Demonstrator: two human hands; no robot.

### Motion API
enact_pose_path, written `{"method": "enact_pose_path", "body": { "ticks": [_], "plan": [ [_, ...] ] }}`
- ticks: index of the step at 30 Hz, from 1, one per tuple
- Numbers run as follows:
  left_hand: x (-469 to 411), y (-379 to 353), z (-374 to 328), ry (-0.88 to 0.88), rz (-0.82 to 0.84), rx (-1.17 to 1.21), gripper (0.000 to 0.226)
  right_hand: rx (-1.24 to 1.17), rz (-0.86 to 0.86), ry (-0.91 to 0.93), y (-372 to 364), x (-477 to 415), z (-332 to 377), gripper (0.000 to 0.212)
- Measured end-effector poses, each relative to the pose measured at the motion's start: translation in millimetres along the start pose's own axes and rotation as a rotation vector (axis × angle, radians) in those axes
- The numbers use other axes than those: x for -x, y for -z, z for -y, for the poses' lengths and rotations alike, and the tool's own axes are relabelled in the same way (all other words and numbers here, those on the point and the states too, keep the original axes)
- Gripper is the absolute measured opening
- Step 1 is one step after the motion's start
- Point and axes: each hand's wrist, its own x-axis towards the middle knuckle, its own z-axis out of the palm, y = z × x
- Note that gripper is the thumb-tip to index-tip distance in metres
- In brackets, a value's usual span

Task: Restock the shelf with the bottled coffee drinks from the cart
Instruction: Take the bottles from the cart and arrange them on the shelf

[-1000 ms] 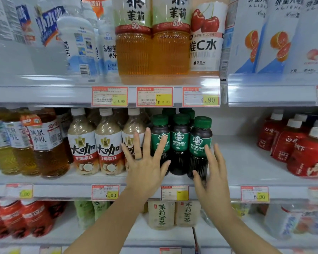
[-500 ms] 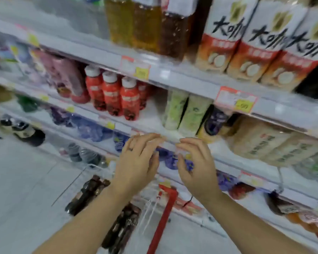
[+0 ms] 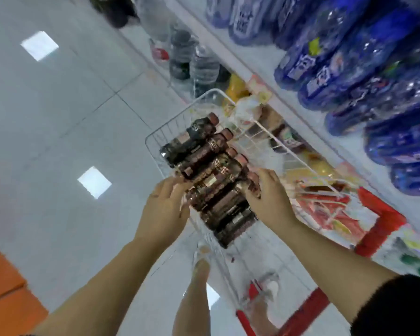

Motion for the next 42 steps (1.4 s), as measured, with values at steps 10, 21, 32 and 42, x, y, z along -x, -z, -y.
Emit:
{"method": "enact_pose_path", "body": {
  "ticks": [10,21,32,42],
  "plan": [
    [0,-62,31,-0.072,-0.073,0.054,0.035,-0.098,-0.108,-0.485,-83,-68,-32,0.062],
    [-1,-60,29,-0.045,-0.034,0.001,0.035,-0.443,-0.075,-0.379,-44,-46,-28,0.03],
    [-41,-17,-44,-0.087,0.115,0.612,0.08,-0.627,-0.222,0.126,55,-23,52,0.036],
    [-38,9,-15,0.274,-0.152,0.784,0.056,-0.652,-0.001,-0.361,-25,-50,22,0.045]
  ]
}}
